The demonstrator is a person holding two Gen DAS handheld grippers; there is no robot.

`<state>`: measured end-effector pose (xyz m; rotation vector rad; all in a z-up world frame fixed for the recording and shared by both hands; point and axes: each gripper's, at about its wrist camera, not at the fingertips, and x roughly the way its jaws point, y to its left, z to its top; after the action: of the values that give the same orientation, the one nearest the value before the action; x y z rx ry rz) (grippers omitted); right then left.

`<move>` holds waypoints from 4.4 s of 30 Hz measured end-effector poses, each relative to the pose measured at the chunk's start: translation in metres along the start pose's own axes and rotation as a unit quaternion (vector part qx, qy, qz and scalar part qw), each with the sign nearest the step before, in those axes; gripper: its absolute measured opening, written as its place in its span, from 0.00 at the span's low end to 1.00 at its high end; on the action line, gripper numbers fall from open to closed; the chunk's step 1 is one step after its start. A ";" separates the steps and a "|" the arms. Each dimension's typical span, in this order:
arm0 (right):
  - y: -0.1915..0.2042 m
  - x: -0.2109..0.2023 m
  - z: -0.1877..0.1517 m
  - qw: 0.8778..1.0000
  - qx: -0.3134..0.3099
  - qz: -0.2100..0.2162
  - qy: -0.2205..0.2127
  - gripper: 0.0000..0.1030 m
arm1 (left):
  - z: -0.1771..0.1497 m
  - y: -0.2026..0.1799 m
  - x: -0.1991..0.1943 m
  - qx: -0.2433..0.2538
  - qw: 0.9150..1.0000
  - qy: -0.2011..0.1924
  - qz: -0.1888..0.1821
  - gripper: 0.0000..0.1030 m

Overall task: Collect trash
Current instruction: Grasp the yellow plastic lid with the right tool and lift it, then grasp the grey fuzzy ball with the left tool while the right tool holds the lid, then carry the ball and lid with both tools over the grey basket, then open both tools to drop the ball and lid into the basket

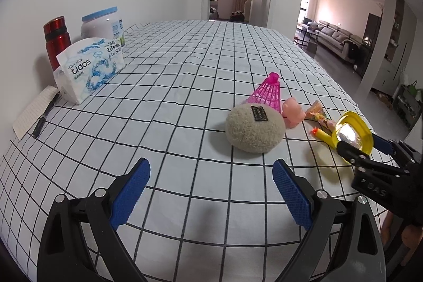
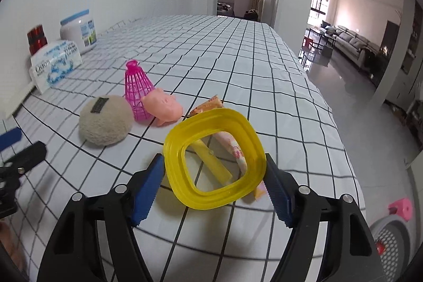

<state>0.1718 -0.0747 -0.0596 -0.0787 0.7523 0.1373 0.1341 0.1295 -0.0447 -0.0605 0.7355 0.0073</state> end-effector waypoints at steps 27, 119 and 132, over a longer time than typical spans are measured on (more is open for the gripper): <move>-0.043 -0.084 -0.058 0.995 0.099 0.002 -0.022 0.69 | 0.028 -0.028 0.025 0.054 0.998 0.024 -0.015 0.90; -0.282 -0.194 -0.251 0.935 0.327 -0.137 -0.007 0.69 | -0.117 -0.388 -0.058 0.302 0.913 0.071 -0.266 0.61; -0.286 -0.193 -0.245 0.935 0.325 -0.137 -0.017 0.76 | -0.107 -0.378 -0.054 0.285 0.919 0.073 -0.263 0.68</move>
<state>-0.0898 -0.4049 -0.0991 0.4489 0.7123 -0.3795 0.0335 -0.2537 -0.0679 0.3038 0.8273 -0.7319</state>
